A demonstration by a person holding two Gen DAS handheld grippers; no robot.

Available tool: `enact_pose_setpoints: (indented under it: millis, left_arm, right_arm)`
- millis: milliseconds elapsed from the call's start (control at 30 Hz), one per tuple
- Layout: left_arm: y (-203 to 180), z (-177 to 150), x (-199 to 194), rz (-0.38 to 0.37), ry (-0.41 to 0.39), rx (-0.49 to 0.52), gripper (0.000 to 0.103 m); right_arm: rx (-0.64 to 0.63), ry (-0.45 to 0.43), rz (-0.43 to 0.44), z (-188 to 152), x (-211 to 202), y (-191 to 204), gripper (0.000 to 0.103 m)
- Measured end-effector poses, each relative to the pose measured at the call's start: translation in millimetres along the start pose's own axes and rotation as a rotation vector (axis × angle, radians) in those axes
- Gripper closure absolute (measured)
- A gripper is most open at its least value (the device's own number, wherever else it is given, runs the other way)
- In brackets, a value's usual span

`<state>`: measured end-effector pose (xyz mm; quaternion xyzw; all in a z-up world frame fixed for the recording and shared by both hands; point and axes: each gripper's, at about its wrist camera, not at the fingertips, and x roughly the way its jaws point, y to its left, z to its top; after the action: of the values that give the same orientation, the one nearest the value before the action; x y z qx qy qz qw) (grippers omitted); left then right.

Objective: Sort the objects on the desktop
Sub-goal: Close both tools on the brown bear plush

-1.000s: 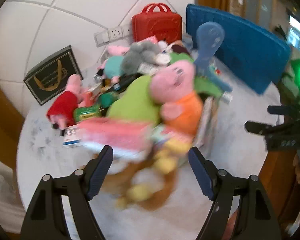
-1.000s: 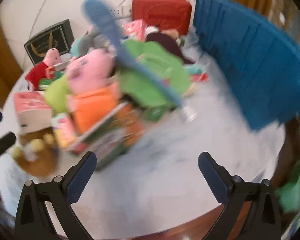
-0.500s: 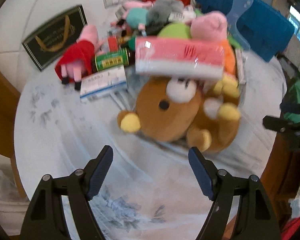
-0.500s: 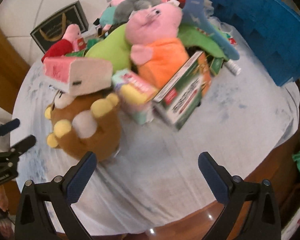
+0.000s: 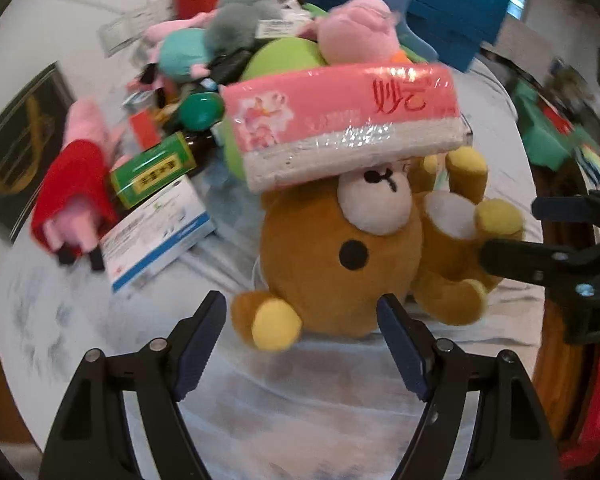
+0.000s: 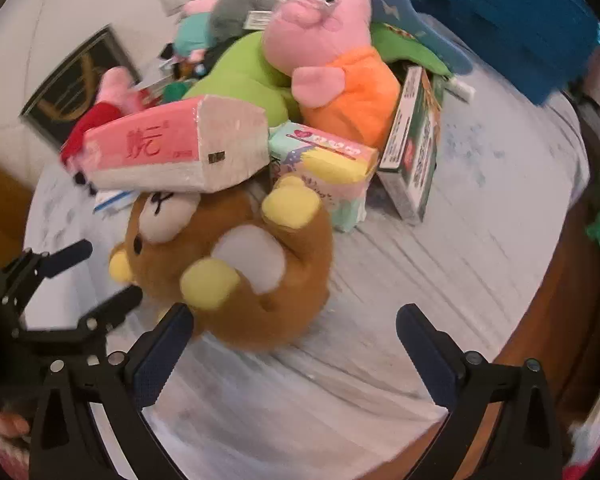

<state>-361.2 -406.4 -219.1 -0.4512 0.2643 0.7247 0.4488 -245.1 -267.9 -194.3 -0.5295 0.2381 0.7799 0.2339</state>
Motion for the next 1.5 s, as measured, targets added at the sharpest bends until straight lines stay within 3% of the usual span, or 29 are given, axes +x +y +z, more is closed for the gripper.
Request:
enact_pose_setpoints:
  millis: [167, 533, 800, 900, 967, 1033, 1300, 1500]
  left_arm:
    - [-3.3, 2.5, 12.4, -0.108, -0.004, 0.062, 0.021]
    - [-13.4, 7.6, 40.6, -0.141, -0.003, 0.097, 0.008]
    - [-11.2, 10.1, 48.2, -0.168, -0.036, 0.031, 0.012]
    - [-17.2, 5.9, 42.7, -0.143, -0.050, 0.039, 0.016]
    - [-19.3, 2.3, 36.5, -0.135, -0.053, 0.026, 0.017]
    - [-24.6, -5.4, 25.8, -0.134, -0.059, 0.013, 0.017]
    - [-42.6, -33.6, -4.4, -0.134, -0.096, -0.019, 0.018]
    - [-76.0, -24.0, -29.3, -0.119, -0.156, -0.027, 0.018]
  right_arm:
    - [0.104, 0.028, -0.029, 0.3, 30.9, 5.9, 0.000]
    - [0.214, 0.025, 0.020, -4.6, 46.9, -4.9, 0.000]
    - [0.275, 0.015, 0.113, -2.7, 60.5, -21.9, 0.001]
    - [0.236, 0.004, 0.093, -2.5, 55.1, -16.7, 0.006]
    - [0.192, -0.013, 0.096, -4.2, 44.9, -7.7, 0.023]
    - [0.148, -0.013, 0.062, -6.7, 36.7, 0.0, 0.024]
    - [0.113, -0.011, 0.093, -33.5, 10.0, -5.1, 0.026]
    - [0.074, -0.067, 0.085, -44.3, -22.9, -22.4, 0.026]
